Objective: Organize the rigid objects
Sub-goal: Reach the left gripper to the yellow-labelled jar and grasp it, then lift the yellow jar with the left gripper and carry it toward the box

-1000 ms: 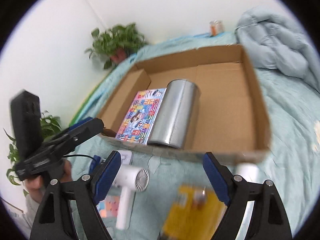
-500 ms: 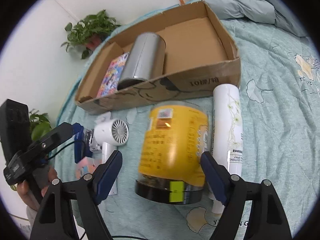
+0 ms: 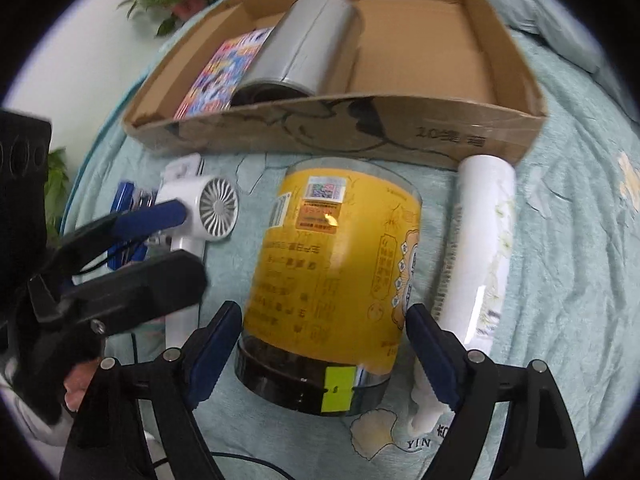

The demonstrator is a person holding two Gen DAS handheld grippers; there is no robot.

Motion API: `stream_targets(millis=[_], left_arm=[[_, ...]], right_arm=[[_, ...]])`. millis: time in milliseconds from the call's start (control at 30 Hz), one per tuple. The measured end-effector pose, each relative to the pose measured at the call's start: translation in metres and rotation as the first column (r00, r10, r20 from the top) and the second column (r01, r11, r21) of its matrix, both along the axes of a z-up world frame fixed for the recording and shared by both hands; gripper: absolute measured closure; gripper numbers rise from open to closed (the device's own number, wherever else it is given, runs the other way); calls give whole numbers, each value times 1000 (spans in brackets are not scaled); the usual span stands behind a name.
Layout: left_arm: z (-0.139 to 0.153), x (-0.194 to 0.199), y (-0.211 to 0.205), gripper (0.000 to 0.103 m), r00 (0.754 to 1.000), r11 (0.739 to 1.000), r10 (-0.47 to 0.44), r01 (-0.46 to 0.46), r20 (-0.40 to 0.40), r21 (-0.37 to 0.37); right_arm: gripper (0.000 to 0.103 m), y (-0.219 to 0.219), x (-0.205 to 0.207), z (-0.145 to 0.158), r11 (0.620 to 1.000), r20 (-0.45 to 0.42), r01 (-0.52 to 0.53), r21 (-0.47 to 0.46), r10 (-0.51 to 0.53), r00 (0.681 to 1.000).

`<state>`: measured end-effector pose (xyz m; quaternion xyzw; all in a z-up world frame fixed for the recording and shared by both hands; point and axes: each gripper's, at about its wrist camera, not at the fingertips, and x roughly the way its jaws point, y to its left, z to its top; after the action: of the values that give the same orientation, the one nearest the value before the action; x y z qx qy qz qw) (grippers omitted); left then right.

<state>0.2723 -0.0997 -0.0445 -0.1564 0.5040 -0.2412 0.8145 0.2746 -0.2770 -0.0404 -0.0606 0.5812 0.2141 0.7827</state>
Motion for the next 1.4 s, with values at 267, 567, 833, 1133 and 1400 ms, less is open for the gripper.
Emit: stream_targets(millis=[267,567,833,1133,1400], left_arm=[[-6,19,-1,9,1000,1000,-1,1,-15,-5],[-9,11,-6,16,1000,999,-7,8,-27,54],[0,27,11,9,997,996,75,-76,-25,-48],[-15,55,-11,9,996,997,-17,10,-91,-78],[-35,37,-32,9,976,998,-60,64,-207,11]], right_arm=[[11,35,23,-27,973,-203,-199,-113,173,964],[11,43,15,-51,966,-296,-229,-115,187,937],[13,21,13,-39,991,-205,-128,30,131,970],[18,-12,9,-16,962,-28,12,273,-4,1000],[18,-15,-4,-22,964,-115,13,265,18,993]])
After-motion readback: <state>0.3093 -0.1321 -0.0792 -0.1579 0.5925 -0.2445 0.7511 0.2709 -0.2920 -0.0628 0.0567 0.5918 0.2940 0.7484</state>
